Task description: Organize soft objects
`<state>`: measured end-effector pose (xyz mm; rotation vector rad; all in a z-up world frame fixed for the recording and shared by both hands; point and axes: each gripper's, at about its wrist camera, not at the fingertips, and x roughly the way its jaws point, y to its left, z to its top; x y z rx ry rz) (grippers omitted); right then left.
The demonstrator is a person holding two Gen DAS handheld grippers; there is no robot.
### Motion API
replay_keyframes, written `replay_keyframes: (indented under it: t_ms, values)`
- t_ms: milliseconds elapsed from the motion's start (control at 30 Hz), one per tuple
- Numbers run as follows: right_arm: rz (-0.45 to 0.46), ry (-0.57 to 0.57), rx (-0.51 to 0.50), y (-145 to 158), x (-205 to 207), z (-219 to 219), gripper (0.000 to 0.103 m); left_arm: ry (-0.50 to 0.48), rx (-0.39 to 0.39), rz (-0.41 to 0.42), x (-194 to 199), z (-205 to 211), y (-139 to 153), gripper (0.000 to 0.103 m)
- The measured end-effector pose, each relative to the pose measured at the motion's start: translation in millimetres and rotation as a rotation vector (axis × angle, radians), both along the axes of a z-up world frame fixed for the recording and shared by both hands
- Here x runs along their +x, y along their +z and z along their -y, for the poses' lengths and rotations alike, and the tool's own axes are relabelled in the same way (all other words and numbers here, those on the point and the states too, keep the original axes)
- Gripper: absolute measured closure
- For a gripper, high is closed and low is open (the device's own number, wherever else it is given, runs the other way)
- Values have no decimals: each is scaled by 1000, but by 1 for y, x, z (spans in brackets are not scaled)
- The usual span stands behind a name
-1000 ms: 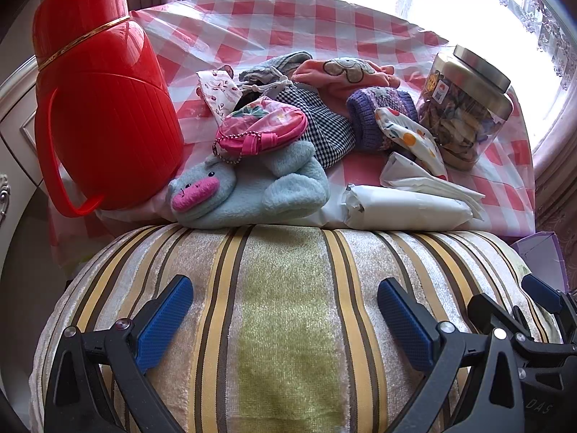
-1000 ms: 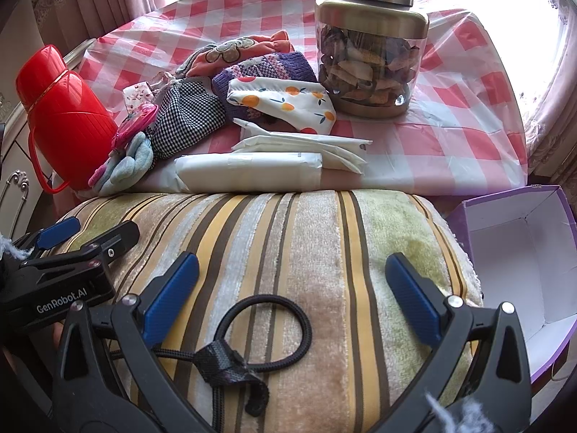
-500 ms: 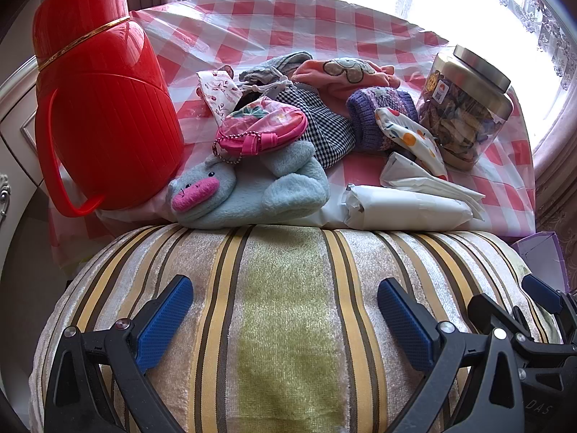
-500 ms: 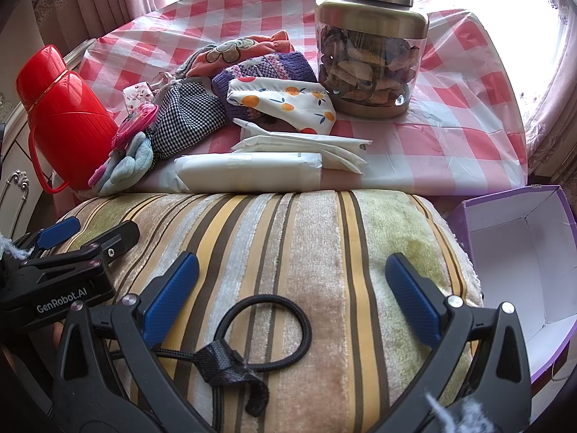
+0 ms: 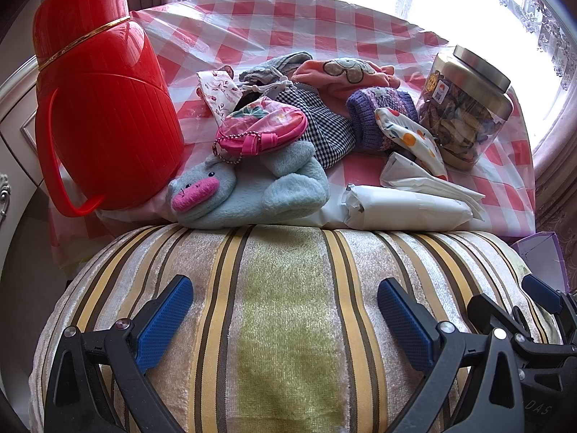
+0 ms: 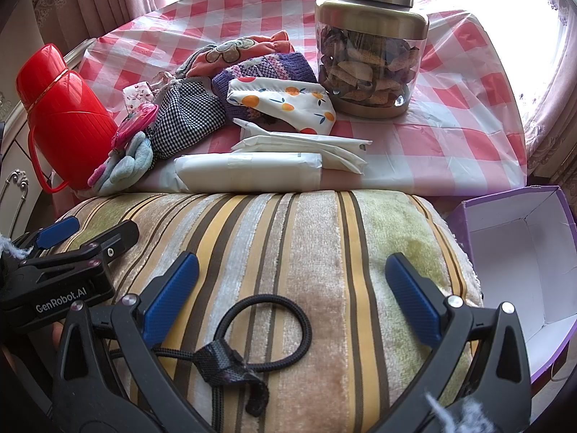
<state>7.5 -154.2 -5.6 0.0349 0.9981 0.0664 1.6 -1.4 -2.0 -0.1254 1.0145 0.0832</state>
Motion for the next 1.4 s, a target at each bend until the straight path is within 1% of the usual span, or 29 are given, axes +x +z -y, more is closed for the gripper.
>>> replay_keyframes:
  t_ms: [367,800,1033,1133,1167,1200,1233,1267,1300,1367,1400]
  values:
    - [1,0,-10,1,0,-1,0,0,0,0,0,0,0,0]
    - [4,4,-51,1,0,-6,0,1,1,0,0,0,0,0]
    - [3,5,-51,1,1,-6,0,1,-1,0,0,0,0,0]
    - [3,6,-74,2,0,-9,0,1,0,0,0,0,1,1]
    - [4,28,-108,3,-1,-12,0,5,-3,6,-1,-2,1,1]
    - [9,50,-129,5,-2,-14,0,22,-23,35,-5,-6,4,1]
    - [14,72,-135,8,-1,-15,0,43,-67,80,-11,-12,9,1]
    - [9,89,-124,9,2,-15,0,56,-98,104,-13,-18,13,1]
    - [-1,110,-99,9,6,-15,0,71,-107,112,-12,-24,17,1]
    - [-27,173,-8,11,12,-12,0,78,-90,121,-7,-33,22,1]
    - [-29,180,6,12,16,-12,0,71,-96,128,-5,-37,24,1]
